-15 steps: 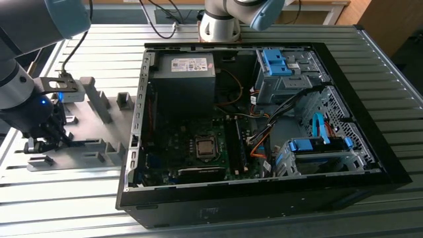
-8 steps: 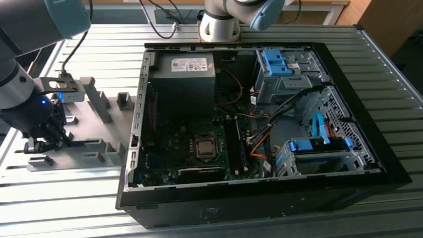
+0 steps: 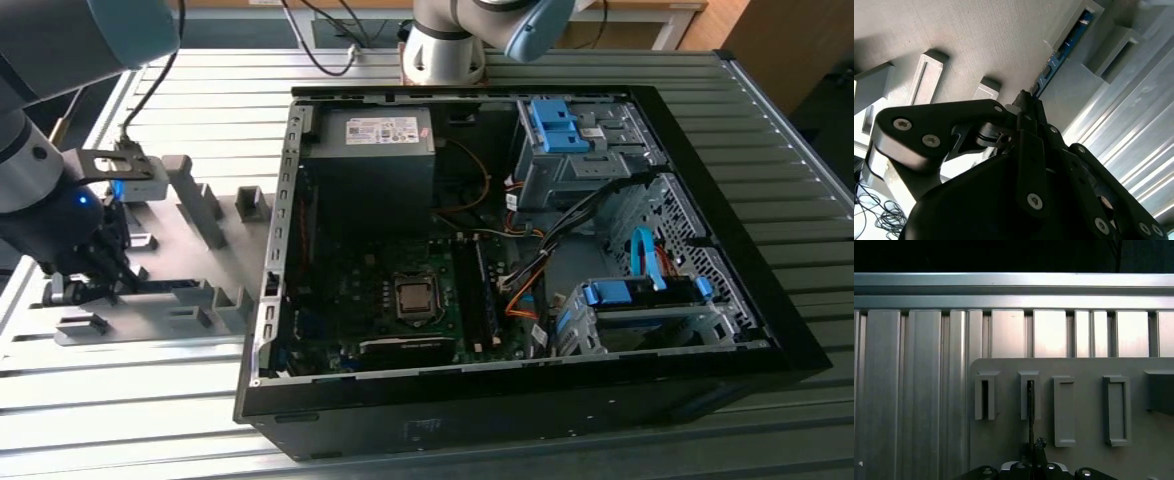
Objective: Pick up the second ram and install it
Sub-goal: 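Pick up the second ram and move it above second insertion slot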
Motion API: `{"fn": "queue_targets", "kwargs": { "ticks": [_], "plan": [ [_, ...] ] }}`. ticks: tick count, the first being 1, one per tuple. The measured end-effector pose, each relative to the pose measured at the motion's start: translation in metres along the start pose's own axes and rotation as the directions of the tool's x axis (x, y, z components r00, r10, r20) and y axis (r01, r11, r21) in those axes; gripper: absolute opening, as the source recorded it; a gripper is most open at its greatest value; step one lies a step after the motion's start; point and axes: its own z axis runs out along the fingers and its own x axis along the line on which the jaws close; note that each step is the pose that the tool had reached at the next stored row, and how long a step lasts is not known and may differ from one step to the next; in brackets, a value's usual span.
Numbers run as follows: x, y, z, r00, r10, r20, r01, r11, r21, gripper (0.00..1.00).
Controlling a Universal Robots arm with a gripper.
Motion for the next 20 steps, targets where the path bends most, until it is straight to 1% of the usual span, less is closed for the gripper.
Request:
{"fn": "queue_targets", "kwargs": {
  "ticks": [4,10,12,14,20],
  "plan": [
    [-0.0003,0.0001,-0.0099,1.0,0.0,0.0,0.0,1.0,-0.0001,0.14],
    [-0.0008,0.0002,-0.0269,1.0,0.0,0.0,0.0,1.0,-0.0001,0.14],
    [-0.0009,0.0003,-0.0311,1.0,0.0,0.0,0.0,1.0,-0.0001,0.14],
    [-0.001,0.0003,-0.0331,1.0,0.0,-0.0001,0.0,1.0,-0.0001,0.14],
    [-0.001,0.0003,-0.0332,1.0,0.0,0.0,0.0,1.0,-0.0001,0.14]
  ]
}}
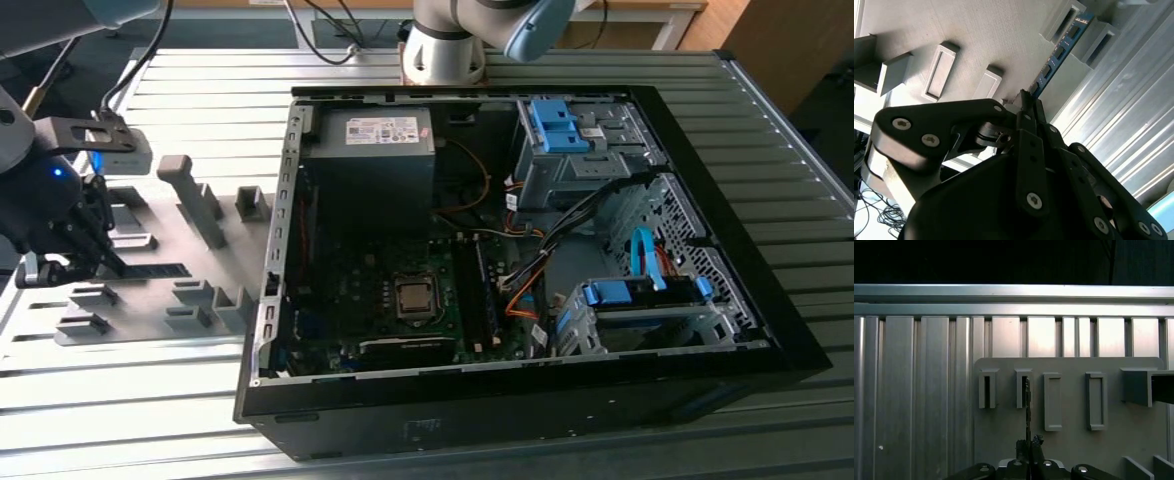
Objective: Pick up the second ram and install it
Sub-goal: 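Pick up the second ram and move it above second insertion slot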
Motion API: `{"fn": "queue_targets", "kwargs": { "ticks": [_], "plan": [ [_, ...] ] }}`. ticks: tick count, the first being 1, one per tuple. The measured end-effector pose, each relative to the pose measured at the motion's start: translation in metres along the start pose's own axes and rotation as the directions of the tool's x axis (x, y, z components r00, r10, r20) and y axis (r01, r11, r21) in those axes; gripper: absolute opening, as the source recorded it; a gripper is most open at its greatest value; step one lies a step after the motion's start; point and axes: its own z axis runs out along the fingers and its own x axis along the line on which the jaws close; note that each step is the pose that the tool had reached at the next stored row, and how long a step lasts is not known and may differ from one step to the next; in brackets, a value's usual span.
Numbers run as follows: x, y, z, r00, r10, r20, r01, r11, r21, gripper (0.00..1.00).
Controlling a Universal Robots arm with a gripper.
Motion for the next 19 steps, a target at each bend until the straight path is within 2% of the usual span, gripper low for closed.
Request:
{"fn": "queue_targets", "kwargs": {
  "ticks": [6,19],
  "plan": [
    [0.0,0.0,-0.0009,1.0,0.0,-0.0003,0.0,1.0,-0.0004,0.14],
    [-0.0004,0.0001,-0.0139,1.0,0.0,0.0,0.0,1.0,0.0,0.14]
  ]
}}
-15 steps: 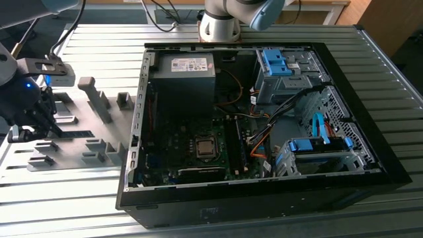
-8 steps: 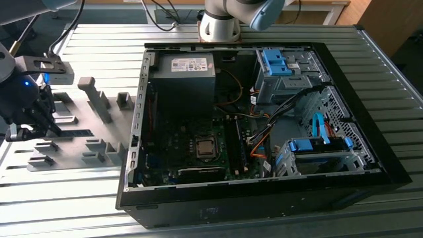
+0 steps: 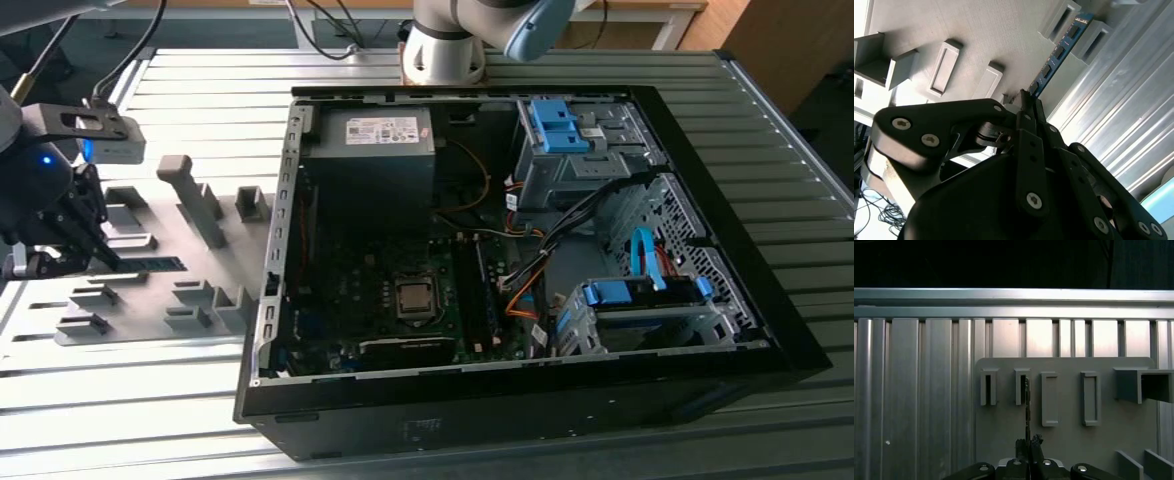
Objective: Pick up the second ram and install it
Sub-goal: 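Pick up the second ram and move it above second insertion slot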
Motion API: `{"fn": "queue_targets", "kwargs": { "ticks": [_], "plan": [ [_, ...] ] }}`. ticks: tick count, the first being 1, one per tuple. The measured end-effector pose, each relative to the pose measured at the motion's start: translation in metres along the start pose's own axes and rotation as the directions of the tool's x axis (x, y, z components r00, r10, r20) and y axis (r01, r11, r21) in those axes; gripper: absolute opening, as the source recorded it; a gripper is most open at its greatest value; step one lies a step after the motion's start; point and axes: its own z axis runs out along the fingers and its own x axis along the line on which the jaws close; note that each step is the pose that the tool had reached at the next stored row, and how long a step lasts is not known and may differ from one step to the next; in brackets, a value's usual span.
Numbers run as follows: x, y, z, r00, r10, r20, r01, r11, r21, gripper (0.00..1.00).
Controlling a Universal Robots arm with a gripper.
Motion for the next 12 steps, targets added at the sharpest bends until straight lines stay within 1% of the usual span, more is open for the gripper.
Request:
{"fn": "queue_targets", "kwargs": {
  "ticks": [12],
  "plan": [
    [-0.0001,0.0,-0.0027,1.0,0.0,0.0,0.0,1.0,0.0,0.14]
  ]
}}
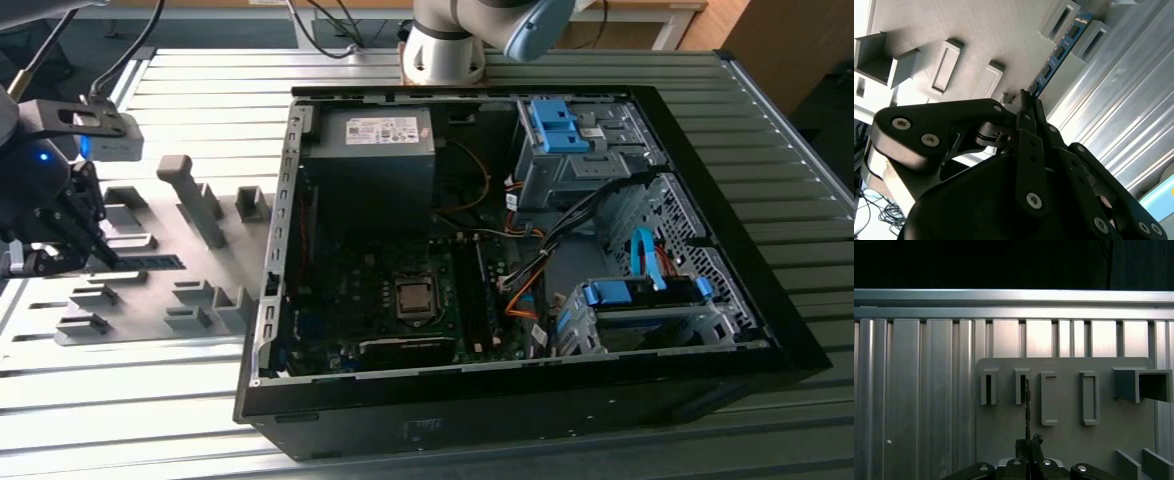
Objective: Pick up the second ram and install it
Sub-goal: 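Pick up the second ram and move it above second insertion slot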
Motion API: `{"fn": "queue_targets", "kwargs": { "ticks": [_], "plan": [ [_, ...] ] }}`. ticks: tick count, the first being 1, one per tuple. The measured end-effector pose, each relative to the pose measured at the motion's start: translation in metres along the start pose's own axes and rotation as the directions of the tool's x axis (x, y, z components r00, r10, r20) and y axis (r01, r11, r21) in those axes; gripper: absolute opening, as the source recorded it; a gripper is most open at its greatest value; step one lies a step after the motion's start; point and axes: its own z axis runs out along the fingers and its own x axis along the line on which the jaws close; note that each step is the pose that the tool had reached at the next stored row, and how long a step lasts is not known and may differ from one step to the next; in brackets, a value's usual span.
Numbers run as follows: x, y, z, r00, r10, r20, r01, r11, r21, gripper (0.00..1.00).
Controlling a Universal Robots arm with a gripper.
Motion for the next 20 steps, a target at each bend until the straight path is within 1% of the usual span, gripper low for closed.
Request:
{"fn": "queue_targets", "kwargs": {
  "ticks": [7,11,15,20],
  "plan": [
    [0.0,0.0,-0.0017,1.0,0.0,-0.0001,0.0,1.0,-0.0001,0.14],
    [-0.0002,0.0,-0.005,1.0,0.0,0.0,0.0,1.0,0.0,0.14],
    [-0.0007,0.0001,-0.0122,1.0,0.0,0.0,0.0,1.0,0.0,0.14],
    [-0.0011,0.0002,-0.0234,1.0,0.0,0.0,0.0,1.0,-0.0001,0.14]
  ]
}}
